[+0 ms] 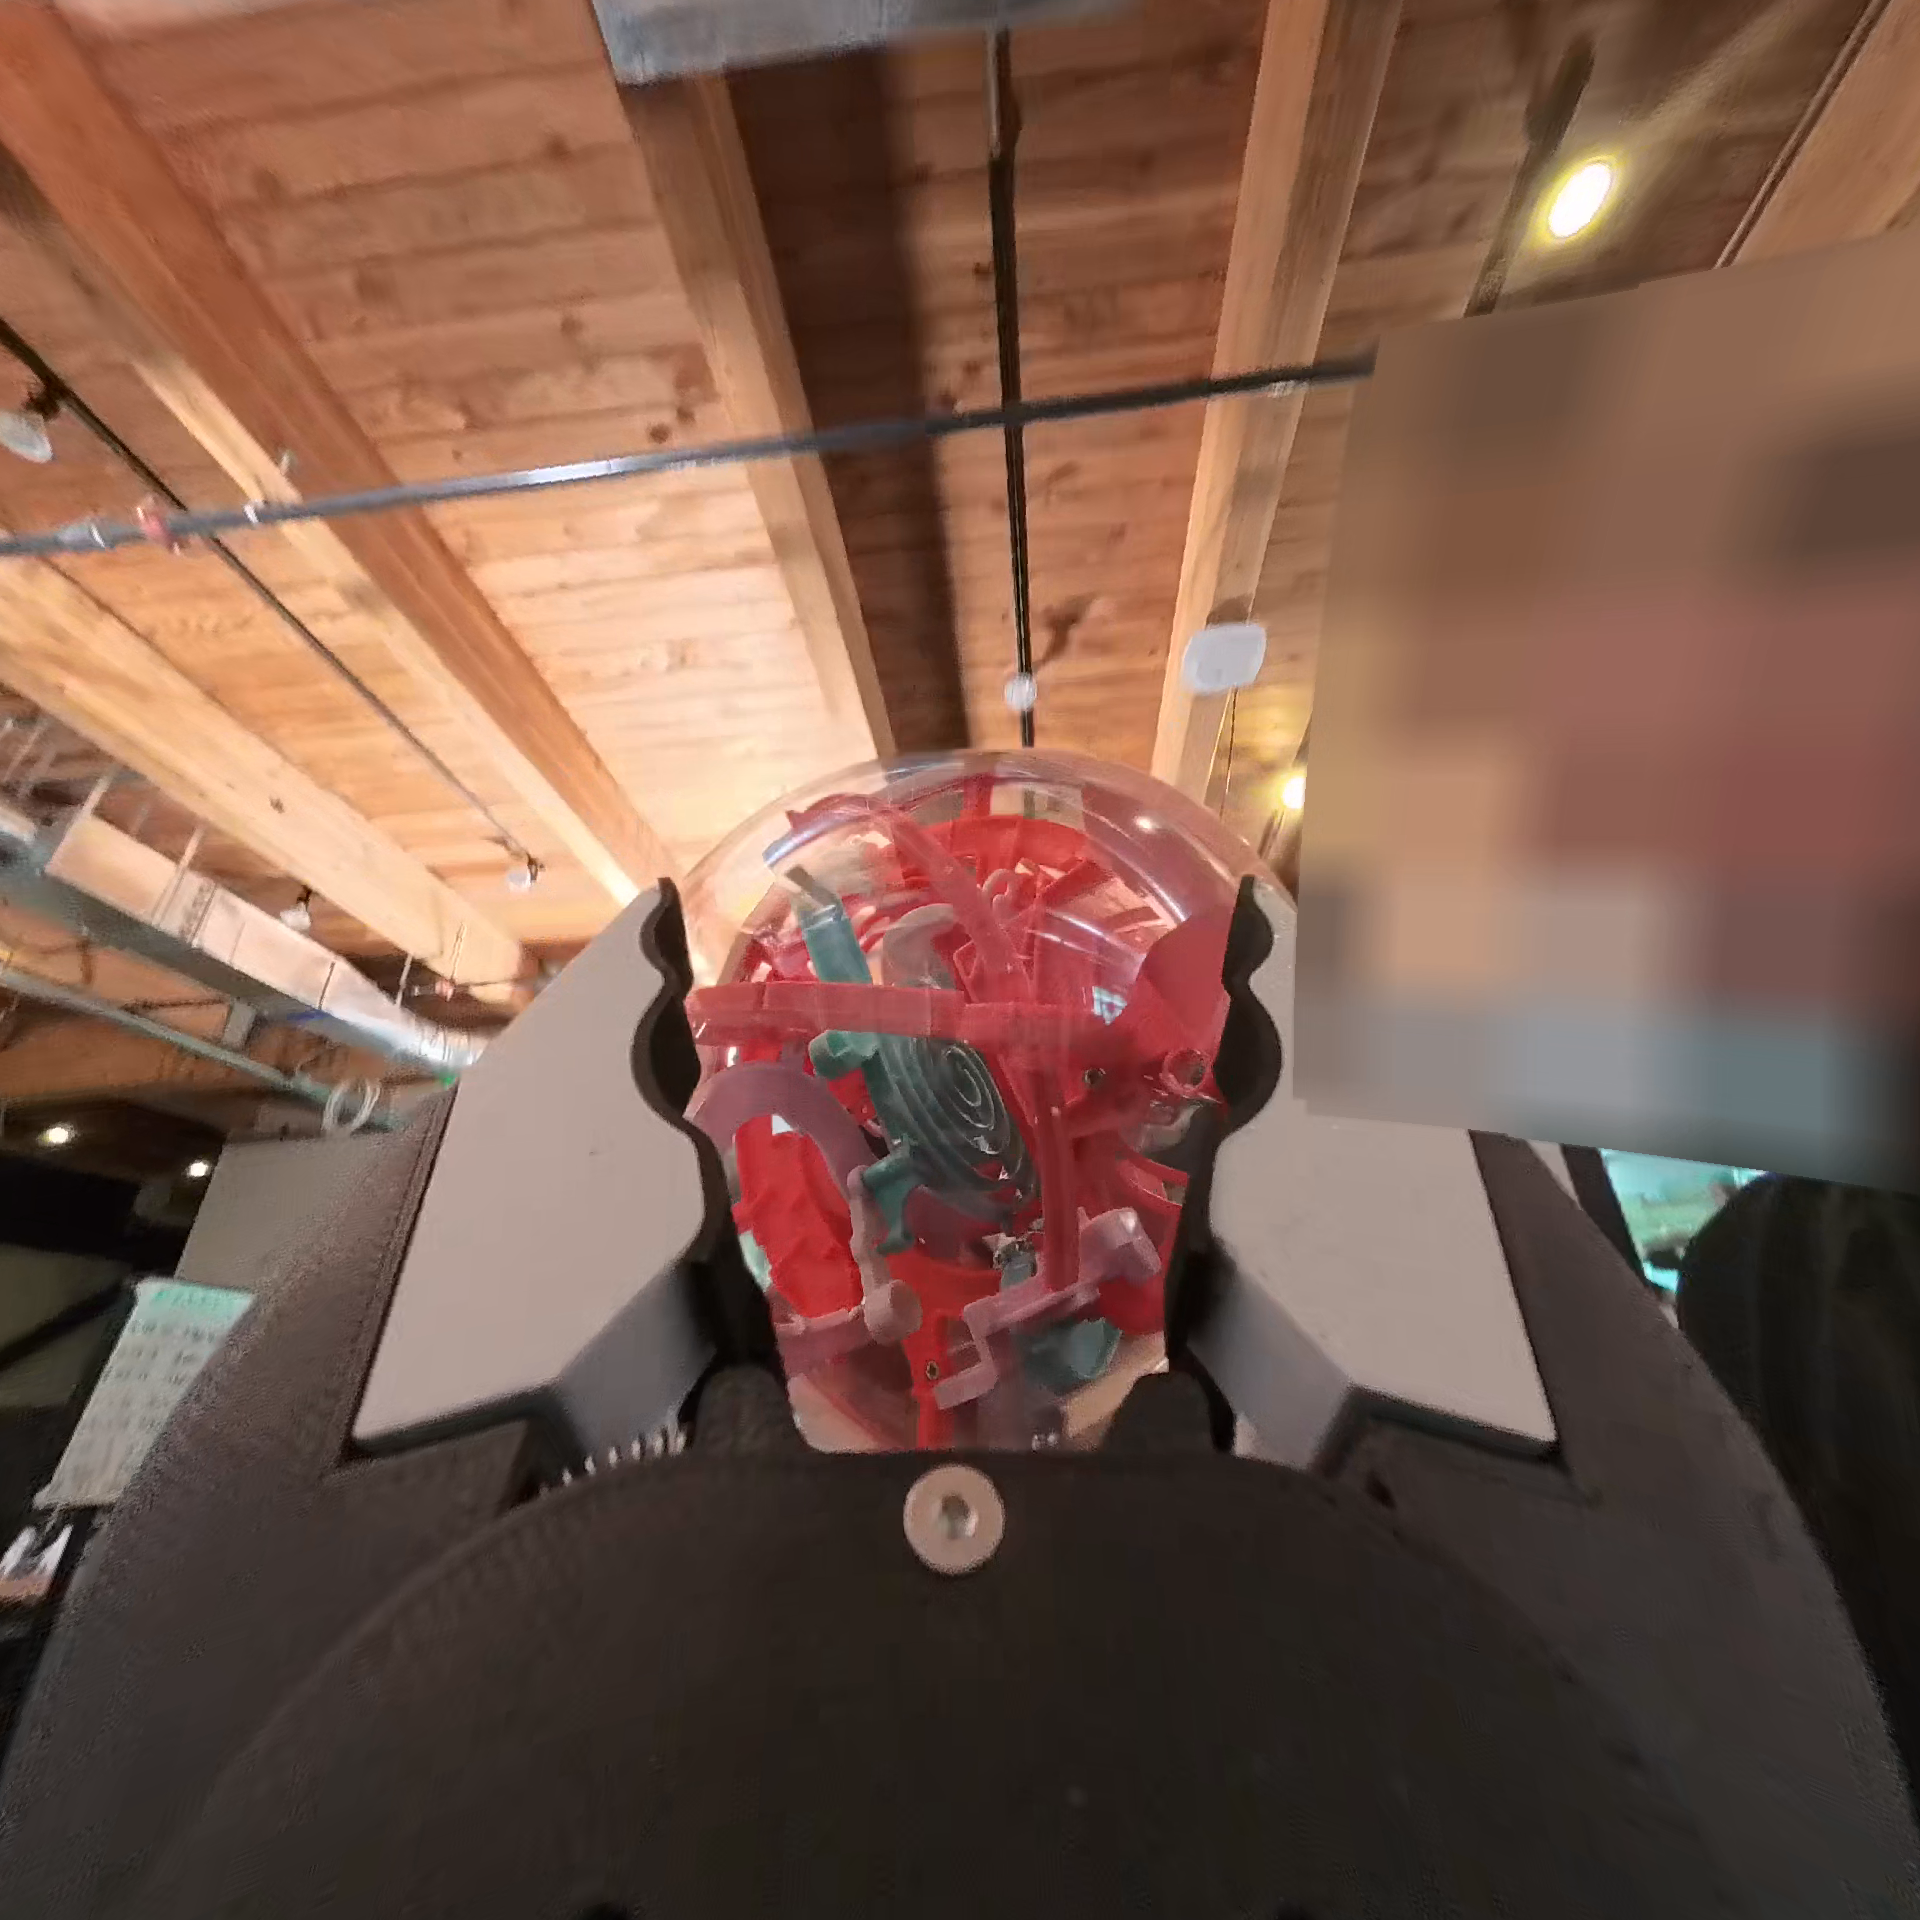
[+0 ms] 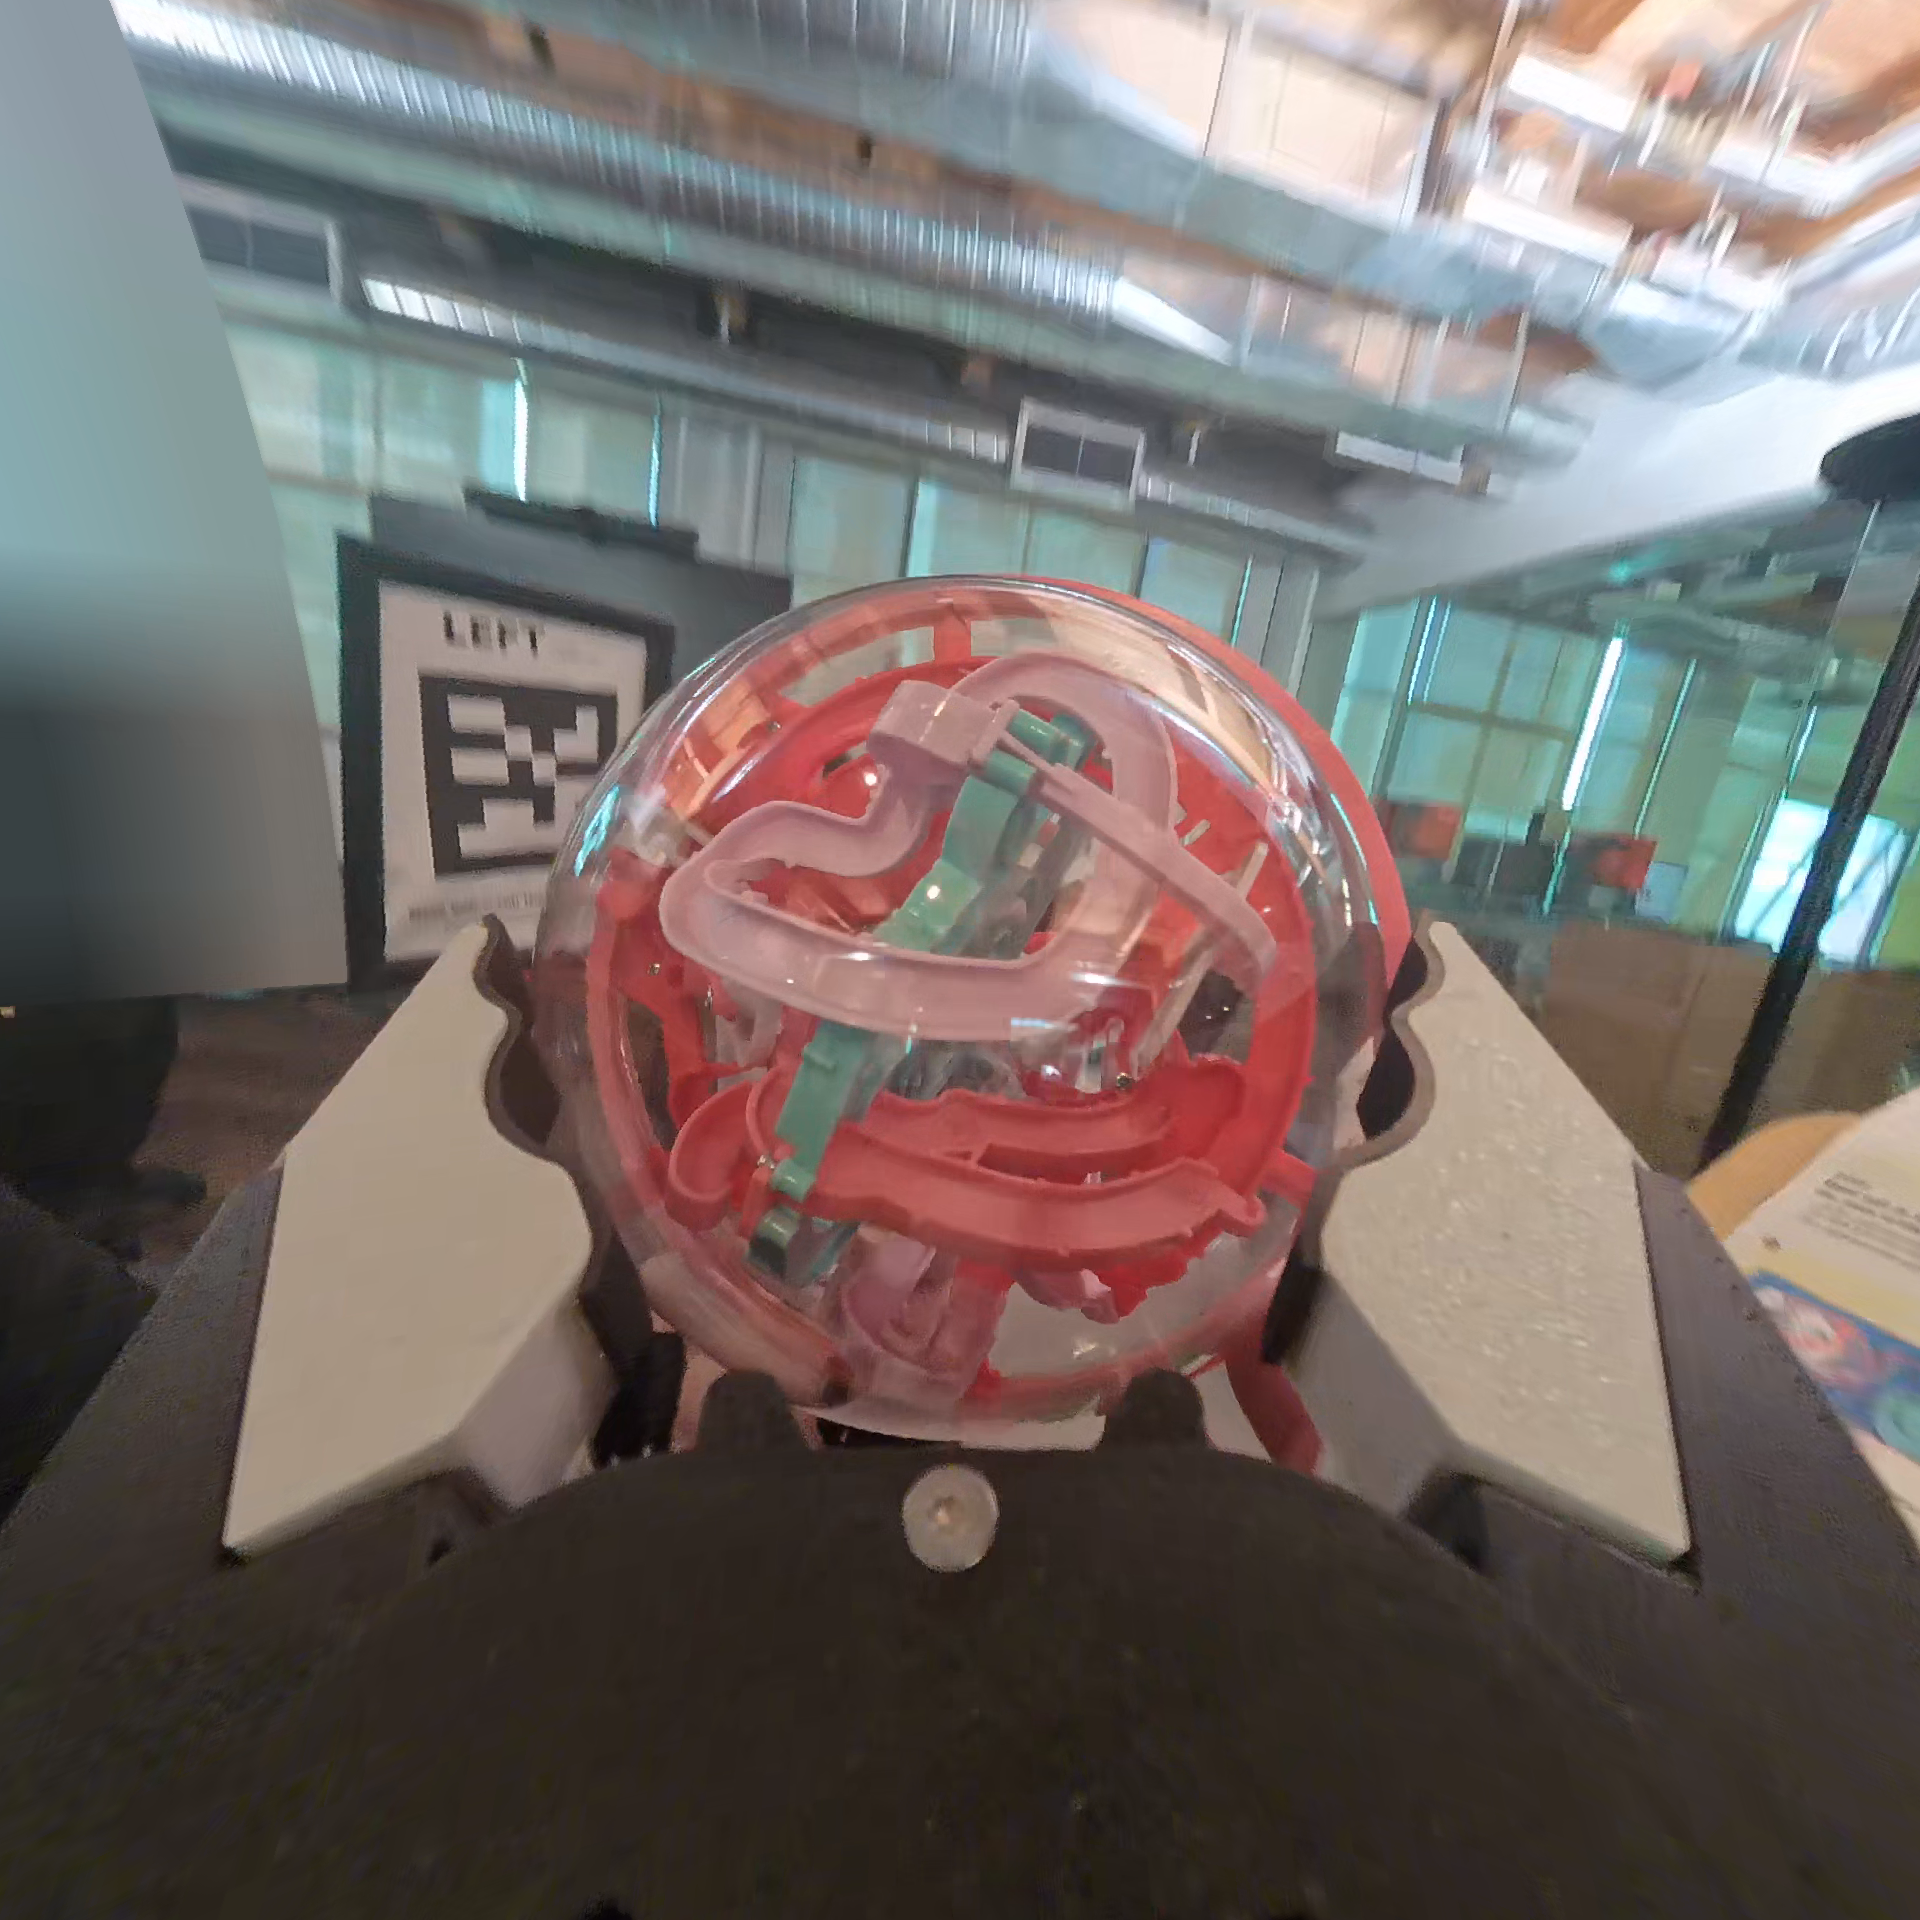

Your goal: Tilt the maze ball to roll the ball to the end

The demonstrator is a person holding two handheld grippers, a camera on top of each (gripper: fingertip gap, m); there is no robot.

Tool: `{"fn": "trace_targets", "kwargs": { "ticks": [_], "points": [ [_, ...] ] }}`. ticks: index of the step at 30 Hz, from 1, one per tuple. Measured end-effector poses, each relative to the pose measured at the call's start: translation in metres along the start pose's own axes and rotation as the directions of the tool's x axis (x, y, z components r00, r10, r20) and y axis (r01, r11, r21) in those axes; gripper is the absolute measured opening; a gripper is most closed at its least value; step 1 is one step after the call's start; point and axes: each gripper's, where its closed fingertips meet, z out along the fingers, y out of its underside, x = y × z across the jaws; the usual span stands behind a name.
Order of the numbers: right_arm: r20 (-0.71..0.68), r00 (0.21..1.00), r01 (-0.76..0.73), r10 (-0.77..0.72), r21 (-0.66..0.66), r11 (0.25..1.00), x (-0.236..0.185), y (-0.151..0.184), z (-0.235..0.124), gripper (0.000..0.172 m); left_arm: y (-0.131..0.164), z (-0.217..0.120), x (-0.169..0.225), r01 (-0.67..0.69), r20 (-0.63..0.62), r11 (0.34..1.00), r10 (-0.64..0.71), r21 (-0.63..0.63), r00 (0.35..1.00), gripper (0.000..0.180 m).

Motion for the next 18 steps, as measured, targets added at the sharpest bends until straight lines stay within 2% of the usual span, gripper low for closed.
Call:
{"fn": "trace_targets", "kwargs": {
  "ticks": [3,6,10,14,16,18],
  "points": [
    [0.002,0.997,-0.070,0.071,0.197,0.978,0.008,-0.011,-0.014,0.155,0.007,0.023,0.000,-0.029,0.008,0.986,0.031,-0.166,0.999,0.099],
    [0.026,0.989,-0.146,0.148,0.412,0.900,0.019,-0.031,-0.034,0.156,0.022,0.061,0.002,-0.091,0.017,0.912,0.107,-0.401,0.994,0.100],
    [0.118,0.953,-0.292,0.278,0.589,0.754,0.031,-0.054,-0.060,0.153,0.041,0.108,0.000,-0.172,0.001,0.693,0.242,-0.700,0.970,0.113],
    [0.150,0.949,-0.306,0.277,0.649,0.697,0.027,-0.075,-0.074,0.148,0.048,0.120,0.016,-0.220,-0.097,0.444,0.284,-0.869,0.954,0.119],
    [0.143,0.962,-0.269,0.233,0.640,0.720,0.020,-0.082,-0.077,0.148,0.052,0.117,0.027,-0.233,-0.137,0.336,0.285,-0.913,0.949,0.129],
    [0.112,0.980,-0.201,0.167,0.585,0.786,0.008,-0.083,-0.070,0.148,0.069,0.101,0.040,-0.173,-0.129,0.202,0.214,-0.964,0.968,0.146]
  ]
}}
